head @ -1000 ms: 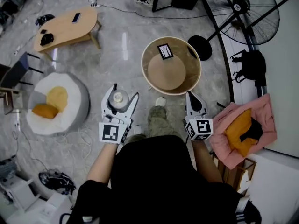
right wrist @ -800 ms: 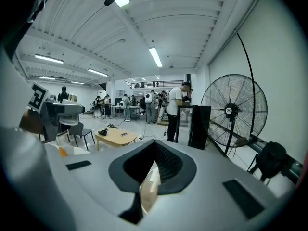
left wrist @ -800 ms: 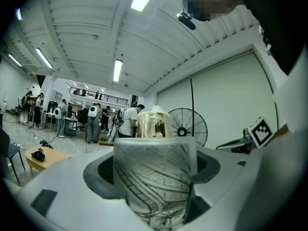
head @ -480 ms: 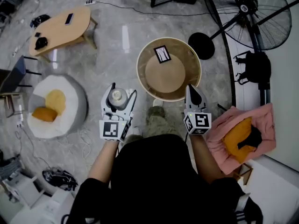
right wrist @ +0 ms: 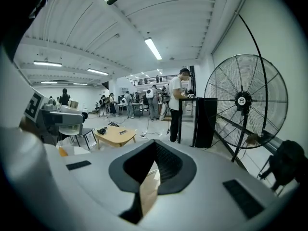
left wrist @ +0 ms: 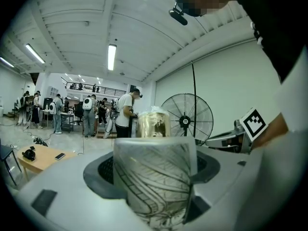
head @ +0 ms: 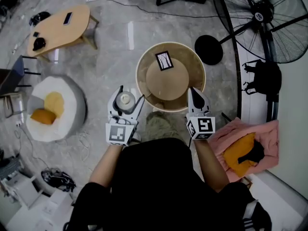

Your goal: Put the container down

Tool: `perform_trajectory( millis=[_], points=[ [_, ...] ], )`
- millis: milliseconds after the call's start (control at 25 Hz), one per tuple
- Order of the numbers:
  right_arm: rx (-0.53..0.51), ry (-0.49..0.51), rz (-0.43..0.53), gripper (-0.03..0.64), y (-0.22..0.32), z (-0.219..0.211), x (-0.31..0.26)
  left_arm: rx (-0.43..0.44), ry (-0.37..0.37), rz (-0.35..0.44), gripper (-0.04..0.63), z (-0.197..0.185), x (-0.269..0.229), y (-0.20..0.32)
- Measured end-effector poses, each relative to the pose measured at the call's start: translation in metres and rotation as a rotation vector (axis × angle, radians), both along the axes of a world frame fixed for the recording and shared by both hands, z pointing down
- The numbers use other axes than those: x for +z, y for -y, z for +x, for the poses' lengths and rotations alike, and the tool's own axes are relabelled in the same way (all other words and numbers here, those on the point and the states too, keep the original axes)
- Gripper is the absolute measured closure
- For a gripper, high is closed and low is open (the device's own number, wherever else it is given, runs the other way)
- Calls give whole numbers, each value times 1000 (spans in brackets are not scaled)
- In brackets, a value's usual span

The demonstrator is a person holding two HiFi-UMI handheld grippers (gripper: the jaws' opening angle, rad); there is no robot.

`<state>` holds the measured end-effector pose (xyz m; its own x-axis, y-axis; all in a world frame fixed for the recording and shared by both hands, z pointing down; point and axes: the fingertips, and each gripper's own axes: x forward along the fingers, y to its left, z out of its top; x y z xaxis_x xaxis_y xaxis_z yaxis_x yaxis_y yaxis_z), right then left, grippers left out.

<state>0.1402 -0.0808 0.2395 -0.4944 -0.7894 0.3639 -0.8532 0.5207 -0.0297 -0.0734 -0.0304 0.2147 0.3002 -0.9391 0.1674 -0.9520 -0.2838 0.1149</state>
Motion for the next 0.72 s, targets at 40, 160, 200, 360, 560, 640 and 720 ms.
perform_trajectory(
  millis=[40,160,200,360,560,640,720],
  points=[
    [-7,0,0,597,5,0,2,2,4,-4,242,3,3,4],
    [-34,-1,-7,597,20,2,12,2,9,-16,242,12,13,18],
    [-44,-4,-11,596,24,2,17,5,7,-18,242,16,16,23],
    [-75,-32,-24,597,36,-4,40,30,-5,-27,242,25,33,40],
    [-51,-37,-58,597,50,0,76,105,-10,-76,242,48,78,59],
    [-45,-41,-60,597,59,-1,92,131,-8,-87,242,53,102,73],
    [-29,-47,-62,597,64,0,108,163,4,-82,242,58,128,86]
  ],
)
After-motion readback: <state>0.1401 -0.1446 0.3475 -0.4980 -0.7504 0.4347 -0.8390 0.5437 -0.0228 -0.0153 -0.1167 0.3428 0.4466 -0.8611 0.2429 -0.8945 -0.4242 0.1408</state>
